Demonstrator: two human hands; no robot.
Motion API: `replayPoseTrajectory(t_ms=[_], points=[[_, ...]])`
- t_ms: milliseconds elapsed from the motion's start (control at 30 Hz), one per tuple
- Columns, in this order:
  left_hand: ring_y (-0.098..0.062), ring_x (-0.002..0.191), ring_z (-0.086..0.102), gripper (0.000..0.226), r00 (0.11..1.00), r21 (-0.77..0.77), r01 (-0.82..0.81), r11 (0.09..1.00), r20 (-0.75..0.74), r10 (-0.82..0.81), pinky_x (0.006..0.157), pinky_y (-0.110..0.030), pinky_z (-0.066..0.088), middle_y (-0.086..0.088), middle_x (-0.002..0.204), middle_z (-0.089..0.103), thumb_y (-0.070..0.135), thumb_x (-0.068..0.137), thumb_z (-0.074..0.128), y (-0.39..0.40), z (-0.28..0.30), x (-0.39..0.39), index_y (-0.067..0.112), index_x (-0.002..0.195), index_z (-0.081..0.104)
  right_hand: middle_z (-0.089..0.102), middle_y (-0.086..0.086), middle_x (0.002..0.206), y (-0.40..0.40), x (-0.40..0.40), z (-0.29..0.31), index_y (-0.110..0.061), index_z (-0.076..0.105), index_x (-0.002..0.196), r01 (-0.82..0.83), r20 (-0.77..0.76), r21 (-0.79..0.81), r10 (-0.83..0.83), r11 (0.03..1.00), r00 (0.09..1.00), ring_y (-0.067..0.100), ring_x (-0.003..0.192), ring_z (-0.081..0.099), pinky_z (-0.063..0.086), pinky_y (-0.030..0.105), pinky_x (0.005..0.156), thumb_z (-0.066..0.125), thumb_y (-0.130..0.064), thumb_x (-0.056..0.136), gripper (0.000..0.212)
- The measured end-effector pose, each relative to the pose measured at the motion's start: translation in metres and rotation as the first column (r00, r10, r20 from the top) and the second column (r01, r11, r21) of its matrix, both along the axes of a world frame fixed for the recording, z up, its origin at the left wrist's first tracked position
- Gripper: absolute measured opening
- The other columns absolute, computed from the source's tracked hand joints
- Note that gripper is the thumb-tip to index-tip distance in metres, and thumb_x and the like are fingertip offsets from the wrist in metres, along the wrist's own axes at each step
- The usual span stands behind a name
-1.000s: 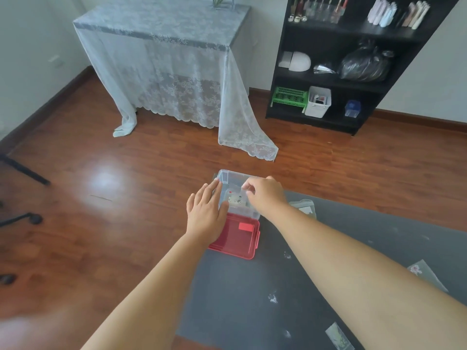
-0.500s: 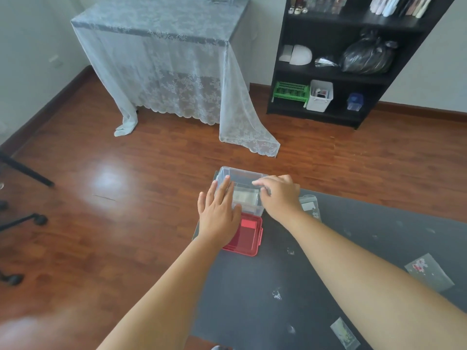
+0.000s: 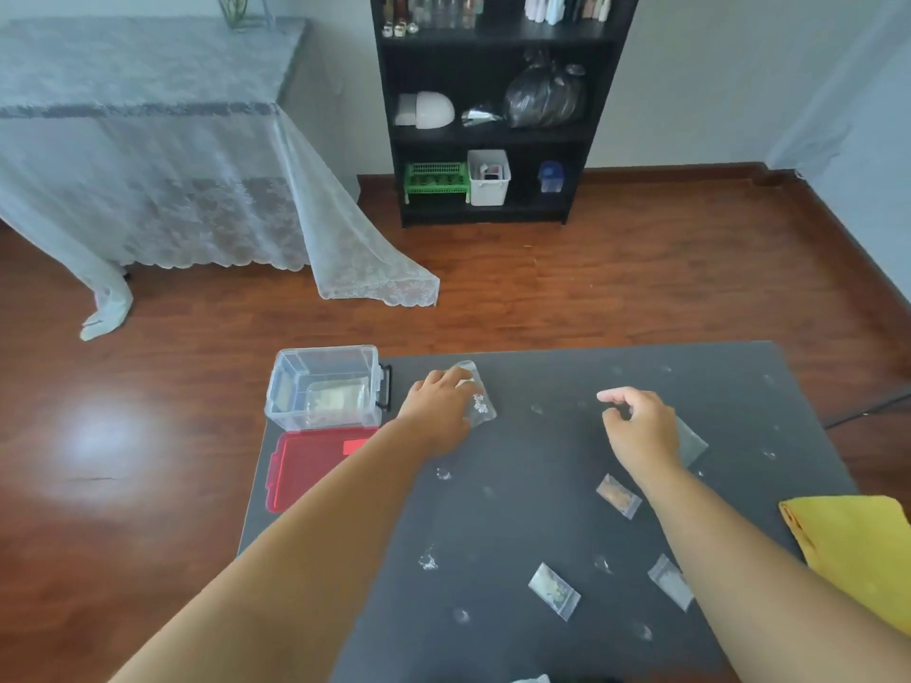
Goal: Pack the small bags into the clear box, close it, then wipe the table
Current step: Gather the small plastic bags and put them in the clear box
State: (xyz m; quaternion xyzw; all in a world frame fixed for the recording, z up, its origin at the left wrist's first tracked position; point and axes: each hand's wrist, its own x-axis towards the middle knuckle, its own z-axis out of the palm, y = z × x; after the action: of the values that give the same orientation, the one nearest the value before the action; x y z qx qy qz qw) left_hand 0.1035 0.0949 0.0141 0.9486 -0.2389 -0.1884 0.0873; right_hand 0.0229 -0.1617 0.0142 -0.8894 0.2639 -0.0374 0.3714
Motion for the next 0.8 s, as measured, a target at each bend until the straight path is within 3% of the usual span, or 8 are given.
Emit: replayPoseTrajectory(t_ms=[200, 333, 467, 600, 700, 800], points=[[-0.026, 0.137, 0.024, 0.067, 0.989, 0.206, 0.145, 0.968, 0.012, -0.150, 0.108, -0.042, 0.027, 0.011, 0.157, 0.018, 0.029, 0.086, 0.056, -0.031, 0.001, 0.026, 0.032, 0.146, 0.028, 0.062, 0.006, 0.116, -0.080, -0.027, -0.015, -0.023, 0.065, 0.116, 0.103, -0.161, -0.125, -0.122, 0.987, 0.979, 0.033, 0.112, 0.051, 0.048, 0.041, 0.087, 0.063, -0.016, 0.084, 0.033], [-0.026, 0.134, 0.026, 0.073, 0.996, 0.269, 0.092, 0.959, -0.039, -0.085, 0.107, -0.041, 0.028, 0.010, 0.149, 0.034, 0.029, 0.076, 0.063, -0.040, 0.003, 0.034, 0.036, 0.143, 0.035, 0.057, 0.009, 0.120, -0.095, -0.031, -0.022, -0.024, 0.058, 0.125, -0.010, -0.290, -0.192, -0.047, 0.981, 0.956, 0.036, 0.112, 0.048, 0.043, 0.041, 0.090, 0.074, -0.032, 0.077, 0.051], [-0.027, 0.124, 0.032, 0.059, 0.997, 0.308, 0.070, 0.949, -0.031, -0.064, 0.101, -0.038, 0.032, 0.003, 0.133, 0.043, 0.033, 0.077, 0.062, -0.042, 0.007, 0.036, 0.037, 0.133, 0.047, 0.054, 0.009, 0.122, -0.096, -0.029, -0.026, -0.028, 0.054, 0.130, -0.087, -0.353, -0.236, -0.002, 0.968, 0.936, 0.032, 0.113, 0.046, 0.043, 0.039, 0.089, 0.076, -0.039, 0.074, 0.060], [-0.026, 0.114, 0.036, 0.037, 0.998, 0.399, 0.050, 0.916, 0.020, -0.063, 0.096, -0.033, 0.035, 0.006, 0.117, 0.048, 0.037, 0.076, 0.057, -0.040, 0.010, 0.030, 0.038, 0.112, 0.059, 0.055, 0.007, 0.120, -0.099, -0.023, -0.022, -0.029, 0.049, 0.130, -0.094, -0.399, -0.229, -0.005, 0.969, 0.917, 0.031, 0.113, 0.046, 0.043, 0.039, 0.086, 0.075, -0.038, 0.072, 0.064], [-0.023, 0.115, 0.037, 0.027, 0.999, 0.408, 0.021, 0.913, 0.016, -0.030, 0.097, -0.033, 0.035, 0.011, 0.111, 0.053, 0.040, 0.078, 0.058, -0.034, 0.011, 0.026, 0.039, 0.105, 0.061, 0.056, 0.008, 0.114, -0.099, -0.019, -0.020, -0.021, 0.059, 0.117, -0.114, -0.389, -0.136, 0.053, 0.984, 0.920, 0.028, 0.098, 0.052, 0.043, 0.034, 0.074, 0.072, -0.025, 0.074, 0.046], [-0.020, 0.103, 0.052, 0.022, 0.997, 0.273, -0.072, 0.959, -0.019, 0.080, 0.085, -0.031, 0.042, 0.013, 0.096, 0.063, 0.038, 0.074, 0.048, -0.024, 0.016, 0.022, 0.035, 0.091, 0.062, 0.057, 0.007, 0.103, -0.098, -0.020, -0.021, -0.017, 0.065, 0.096, -0.125, -0.319, -0.055, 0.101, 0.991, 0.942, 0.024, 0.081, 0.053, 0.036, 0.029, 0.059, 0.068, -0.015, 0.077, 0.020]])
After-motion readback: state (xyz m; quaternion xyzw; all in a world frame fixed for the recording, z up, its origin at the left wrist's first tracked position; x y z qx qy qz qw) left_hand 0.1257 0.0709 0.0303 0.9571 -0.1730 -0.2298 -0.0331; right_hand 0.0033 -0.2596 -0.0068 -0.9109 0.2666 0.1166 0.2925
